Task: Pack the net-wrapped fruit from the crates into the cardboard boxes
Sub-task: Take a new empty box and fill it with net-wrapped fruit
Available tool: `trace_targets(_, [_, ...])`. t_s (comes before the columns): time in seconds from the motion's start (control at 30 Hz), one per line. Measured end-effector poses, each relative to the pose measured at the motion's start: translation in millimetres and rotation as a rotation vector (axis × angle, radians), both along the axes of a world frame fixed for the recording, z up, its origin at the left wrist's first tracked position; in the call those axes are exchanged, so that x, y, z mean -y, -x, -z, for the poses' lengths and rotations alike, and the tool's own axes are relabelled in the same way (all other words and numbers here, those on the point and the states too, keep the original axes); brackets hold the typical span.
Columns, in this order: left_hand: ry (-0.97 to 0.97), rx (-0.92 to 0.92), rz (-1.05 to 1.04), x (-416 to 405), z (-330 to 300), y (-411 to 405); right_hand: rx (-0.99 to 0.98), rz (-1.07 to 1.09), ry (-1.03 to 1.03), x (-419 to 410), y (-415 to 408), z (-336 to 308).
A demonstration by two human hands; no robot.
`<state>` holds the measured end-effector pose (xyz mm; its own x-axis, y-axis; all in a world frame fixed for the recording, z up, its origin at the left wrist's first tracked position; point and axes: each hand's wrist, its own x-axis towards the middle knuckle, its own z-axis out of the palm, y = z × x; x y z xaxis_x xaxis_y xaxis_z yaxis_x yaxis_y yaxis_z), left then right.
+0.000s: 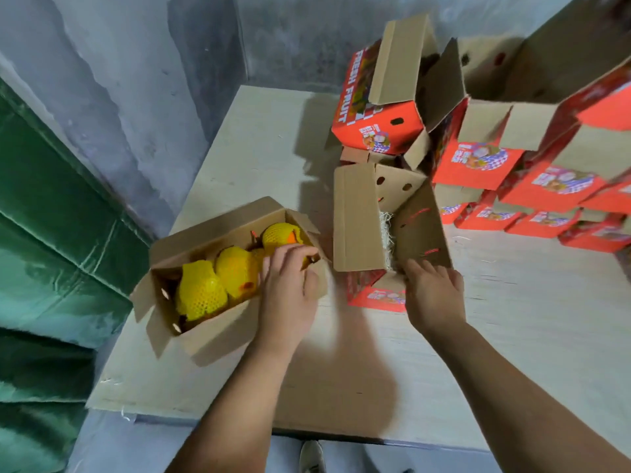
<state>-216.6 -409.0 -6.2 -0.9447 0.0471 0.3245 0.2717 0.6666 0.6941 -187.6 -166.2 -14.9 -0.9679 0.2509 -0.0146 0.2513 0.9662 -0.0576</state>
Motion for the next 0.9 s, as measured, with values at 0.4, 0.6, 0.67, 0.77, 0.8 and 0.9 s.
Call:
trace_targets(0.4, [0.271, 0.120, 0.465, -221, 16, -24, -0.001, 0.498, 0.199, -243, -124, -17])
trace_targets(0.6, [0.403, 0.147, 0.663, -326, 42, -58, -0.100, 0.509, 0.419, -338, -140, -4])
trace_targets(0.67, [0.382, 0.129, 0.598, -358, 46, -76, -0.104, 0.542, 0.455, -374, -145, -4])
trace_targets(0.77, [0.498, 0.164, 0.552, -412, 40, -101, -0.104, 0.530, 0.464, -432, -156, -6])
trace_targets(0.8, [0.545, 0.189, 0.552, -433, 36, -108, -0.108, 0.528, 0.463, -453, -160, -6])
trace_targets(0.9, [0.608, 0.257, 0.556, -474, 28, -123, -0.181, 0.638, 0.591, -500, -171, -2])
